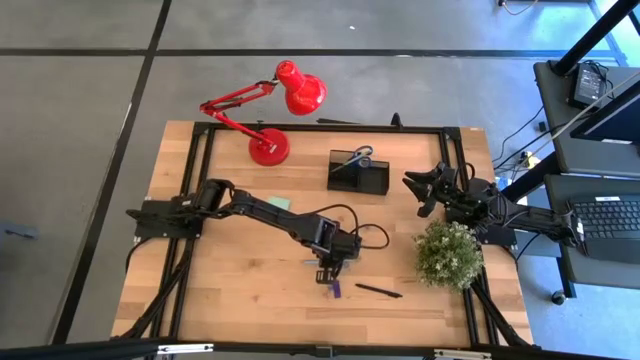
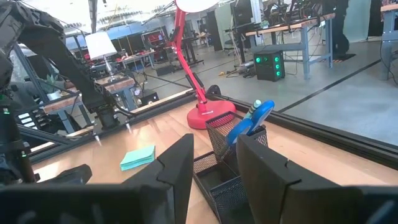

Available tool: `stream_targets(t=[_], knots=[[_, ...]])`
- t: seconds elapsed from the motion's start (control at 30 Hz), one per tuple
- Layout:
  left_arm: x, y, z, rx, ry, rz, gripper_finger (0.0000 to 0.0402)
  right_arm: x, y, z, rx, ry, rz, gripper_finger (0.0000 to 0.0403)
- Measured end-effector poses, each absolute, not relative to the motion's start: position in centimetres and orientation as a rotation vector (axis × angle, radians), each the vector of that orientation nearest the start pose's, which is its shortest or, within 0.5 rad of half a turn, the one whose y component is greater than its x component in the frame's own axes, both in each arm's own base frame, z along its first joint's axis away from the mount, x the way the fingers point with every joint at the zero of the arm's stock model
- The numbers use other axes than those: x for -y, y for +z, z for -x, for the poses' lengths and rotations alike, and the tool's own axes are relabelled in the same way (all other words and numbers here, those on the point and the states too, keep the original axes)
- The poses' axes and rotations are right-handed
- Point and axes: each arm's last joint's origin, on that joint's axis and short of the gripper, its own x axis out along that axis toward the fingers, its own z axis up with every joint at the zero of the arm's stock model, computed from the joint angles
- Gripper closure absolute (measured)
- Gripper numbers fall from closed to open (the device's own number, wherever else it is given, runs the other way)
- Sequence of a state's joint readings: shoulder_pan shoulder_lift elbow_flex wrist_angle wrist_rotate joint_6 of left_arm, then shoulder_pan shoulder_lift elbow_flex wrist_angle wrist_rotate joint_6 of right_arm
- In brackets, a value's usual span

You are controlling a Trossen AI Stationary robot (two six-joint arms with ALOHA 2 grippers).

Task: Pick and place office supplies into organizer
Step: Put the blue pencil into the black desk organizer

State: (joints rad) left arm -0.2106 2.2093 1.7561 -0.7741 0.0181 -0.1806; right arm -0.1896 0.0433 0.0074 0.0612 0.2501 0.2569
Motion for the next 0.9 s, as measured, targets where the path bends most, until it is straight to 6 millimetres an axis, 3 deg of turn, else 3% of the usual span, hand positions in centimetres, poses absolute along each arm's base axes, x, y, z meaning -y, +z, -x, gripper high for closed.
stream_targets(t=[0.17,0.33,0.57,0.9], knots=[[10.1,17.1,-44.5,-1.240,-0.107,0.037,0.0321,2.6,16.9,-9.6,0.082,-0.434,-0.254,0.0276],[10.3,17.1,-44.4,-1.254,-0.142,0.054,0.0291,2.6,16.9,-9.6,0.082,-0.434,-0.254,0.0276],[10.2,17.1,-44.4,-1.248,-0.087,0.061,0.0267,2.6,16.9,-9.6,0.082,-0.434,-0.254,0.0276],[10.2,14.5,-44.8,-1.311,-0.029,0.109,0.0272,2.6,16.9,-9.6,0.081,-0.434,-0.251,0.0276]])
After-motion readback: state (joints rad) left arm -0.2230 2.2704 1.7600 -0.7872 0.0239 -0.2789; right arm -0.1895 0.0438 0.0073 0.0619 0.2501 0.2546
